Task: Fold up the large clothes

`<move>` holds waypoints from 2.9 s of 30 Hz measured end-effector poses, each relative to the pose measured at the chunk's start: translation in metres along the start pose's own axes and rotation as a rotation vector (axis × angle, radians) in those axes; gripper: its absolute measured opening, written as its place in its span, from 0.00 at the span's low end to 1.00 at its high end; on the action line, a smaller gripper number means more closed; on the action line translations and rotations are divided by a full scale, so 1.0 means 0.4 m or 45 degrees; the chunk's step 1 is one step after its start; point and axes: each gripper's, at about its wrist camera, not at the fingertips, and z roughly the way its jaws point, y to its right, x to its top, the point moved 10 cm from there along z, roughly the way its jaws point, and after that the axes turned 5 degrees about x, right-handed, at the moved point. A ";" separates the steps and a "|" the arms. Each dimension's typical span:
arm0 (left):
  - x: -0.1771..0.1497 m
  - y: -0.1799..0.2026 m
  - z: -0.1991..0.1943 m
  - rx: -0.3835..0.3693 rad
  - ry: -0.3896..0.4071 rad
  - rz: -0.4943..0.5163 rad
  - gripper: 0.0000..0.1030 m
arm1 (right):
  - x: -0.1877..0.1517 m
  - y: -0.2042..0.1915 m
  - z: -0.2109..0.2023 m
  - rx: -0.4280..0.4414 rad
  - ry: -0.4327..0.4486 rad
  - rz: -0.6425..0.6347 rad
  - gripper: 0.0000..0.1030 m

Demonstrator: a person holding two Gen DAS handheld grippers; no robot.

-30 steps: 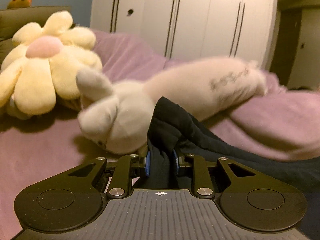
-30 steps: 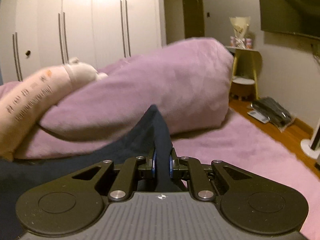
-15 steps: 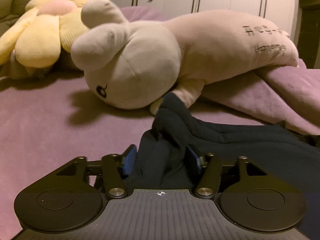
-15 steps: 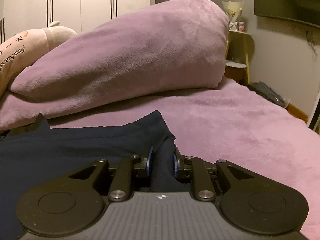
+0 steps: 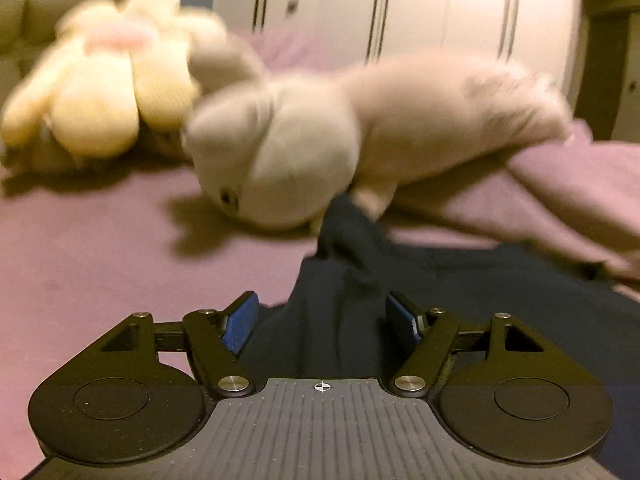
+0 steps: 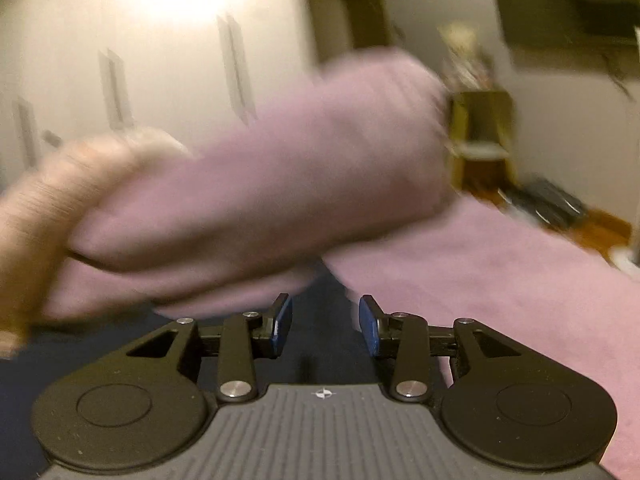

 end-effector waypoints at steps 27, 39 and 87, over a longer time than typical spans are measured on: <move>-0.084 0.108 0.042 0.000 -0.022 0.234 0.79 | -0.122 0.078 0.045 -0.001 -0.196 0.078 0.00; -0.169 -0.100 -0.105 0.017 -0.068 0.134 0.93 | -0.193 0.239 -0.259 -0.216 -0.236 -0.134 0.35; -0.242 -0.288 -0.266 -0.392 -0.540 -0.473 0.67 | -0.335 0.316 -0.366 0.339 -0.449 1.278 0.42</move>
